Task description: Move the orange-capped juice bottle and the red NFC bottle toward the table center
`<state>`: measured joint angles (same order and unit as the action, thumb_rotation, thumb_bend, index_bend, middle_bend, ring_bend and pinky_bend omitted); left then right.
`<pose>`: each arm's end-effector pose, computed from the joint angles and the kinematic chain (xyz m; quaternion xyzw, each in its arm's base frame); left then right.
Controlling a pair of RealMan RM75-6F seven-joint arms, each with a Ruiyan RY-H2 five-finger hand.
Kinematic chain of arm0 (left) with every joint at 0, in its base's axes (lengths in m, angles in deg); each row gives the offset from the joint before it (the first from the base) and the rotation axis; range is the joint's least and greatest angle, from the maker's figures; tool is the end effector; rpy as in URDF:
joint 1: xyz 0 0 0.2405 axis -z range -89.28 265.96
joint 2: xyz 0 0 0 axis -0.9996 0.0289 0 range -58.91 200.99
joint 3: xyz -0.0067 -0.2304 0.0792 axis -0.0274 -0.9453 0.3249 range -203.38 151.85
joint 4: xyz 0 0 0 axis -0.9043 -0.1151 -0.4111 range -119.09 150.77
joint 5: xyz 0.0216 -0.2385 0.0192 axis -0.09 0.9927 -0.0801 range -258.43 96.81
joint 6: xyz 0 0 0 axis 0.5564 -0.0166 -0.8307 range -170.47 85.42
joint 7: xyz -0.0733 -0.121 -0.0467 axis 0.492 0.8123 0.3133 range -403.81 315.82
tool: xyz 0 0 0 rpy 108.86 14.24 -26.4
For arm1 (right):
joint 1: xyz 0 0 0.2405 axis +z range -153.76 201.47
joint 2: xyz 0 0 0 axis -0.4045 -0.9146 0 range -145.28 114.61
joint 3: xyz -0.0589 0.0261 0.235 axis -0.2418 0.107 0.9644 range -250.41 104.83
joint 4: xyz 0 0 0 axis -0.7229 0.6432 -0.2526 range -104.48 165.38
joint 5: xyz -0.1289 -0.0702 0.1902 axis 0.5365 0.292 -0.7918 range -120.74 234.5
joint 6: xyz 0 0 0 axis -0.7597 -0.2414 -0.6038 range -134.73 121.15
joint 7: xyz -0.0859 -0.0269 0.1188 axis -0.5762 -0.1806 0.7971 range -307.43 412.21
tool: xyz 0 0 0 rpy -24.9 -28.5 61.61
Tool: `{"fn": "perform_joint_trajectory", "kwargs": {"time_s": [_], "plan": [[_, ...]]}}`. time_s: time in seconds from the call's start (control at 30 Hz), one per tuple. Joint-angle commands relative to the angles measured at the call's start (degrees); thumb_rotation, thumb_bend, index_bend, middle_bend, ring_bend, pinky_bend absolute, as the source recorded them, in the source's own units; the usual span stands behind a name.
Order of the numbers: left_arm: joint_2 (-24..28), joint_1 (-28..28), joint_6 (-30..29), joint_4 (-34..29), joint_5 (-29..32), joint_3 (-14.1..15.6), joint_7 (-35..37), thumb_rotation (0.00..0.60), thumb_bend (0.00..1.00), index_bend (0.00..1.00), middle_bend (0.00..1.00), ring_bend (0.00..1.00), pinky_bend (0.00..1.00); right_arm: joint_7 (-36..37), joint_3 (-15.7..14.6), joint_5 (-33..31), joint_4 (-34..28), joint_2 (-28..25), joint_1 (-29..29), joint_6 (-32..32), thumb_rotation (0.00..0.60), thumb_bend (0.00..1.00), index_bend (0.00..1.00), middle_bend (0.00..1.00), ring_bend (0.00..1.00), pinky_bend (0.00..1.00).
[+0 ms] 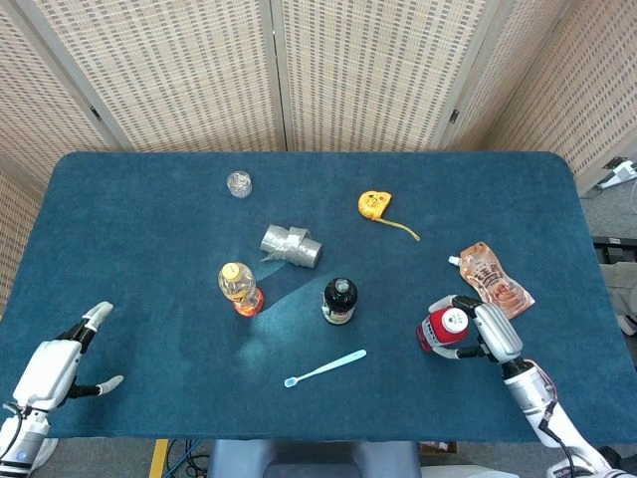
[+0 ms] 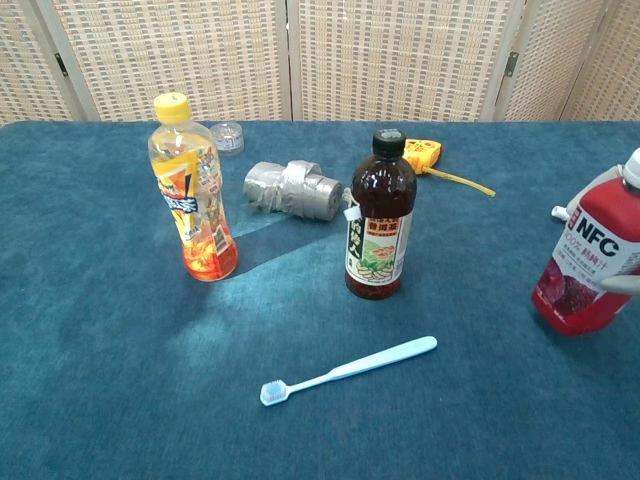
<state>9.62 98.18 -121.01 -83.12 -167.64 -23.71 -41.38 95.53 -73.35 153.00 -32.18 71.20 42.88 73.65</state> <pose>-0.2868 0.1879 0.1010 -0.6325 -0.4475 -0.3823 0.5035 -0.2989 -0.2551 0.0183 0.5837 -0.5122 0.5487 0.3098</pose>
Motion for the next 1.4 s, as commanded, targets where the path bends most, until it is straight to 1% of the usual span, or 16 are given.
{"fn": "perform_joint_trajectory", "kwargs": {"time_s": [0.03, 0.27, 0.63, 0.93, 1.4], "plan": [[0.00, -0.03, 0.10, 0.01, 0.02, -0.05, 0.18, 0.600, 0.06, 0.04, 0.07, 0.23, 0.38, -1.16, 0.93, -0.39, -0.39, 0.04, 0.87, -0.09, 0.600, 0.00, 0.47, 0.54, 0.48, 0.47], [-0.03, -0.03, 0.54, 0.29, 0.19, -0.23, 0.35, 0.600, 0.06, 0.04, 0.07, 0.23, 0.38, -2.33, 2.59, -1.77, -0.28, 0.76, 2.99, -1.98, 0.600, 0.00, 0.47, 0.54, 0.48, 0.47], [-0.04, -0.20, 0.74, 0.47, 0.37, -0.49, 0.60, 0.600, 0.06, 0.04, 0.07, 0.23, 0.38, -1.17, 4.36, -4.51, 4.26, 3.57, 5.70, -5.60, 0.600, 0.00, 0.47, 0.54, 0.48, 0.47], [0.04, -0.34, 0.83, 0.45, 0.41, -0.62, 0.63, 0.600, 0.06, 0.04, 0.07, 0.23, 0.38, -0.14, 4.18, -4.82, 6.08, 5.18, 6.68, -6.39, 0.600, 0.00, 0.47, 0.54, 0.48, 0.47], [0.30, -0.57, 0.84, 0.56, 0.61, -0.88, 1.03, 0.600, 0.06, 0.04, 0.07, 0.23, 0.38, -0.01, 3.39, -4.85, 6.24, 6.17, 6.73, -5.92, 0.600, 0.00, 0.47, 0.54, 0.48, 0.47]]}}
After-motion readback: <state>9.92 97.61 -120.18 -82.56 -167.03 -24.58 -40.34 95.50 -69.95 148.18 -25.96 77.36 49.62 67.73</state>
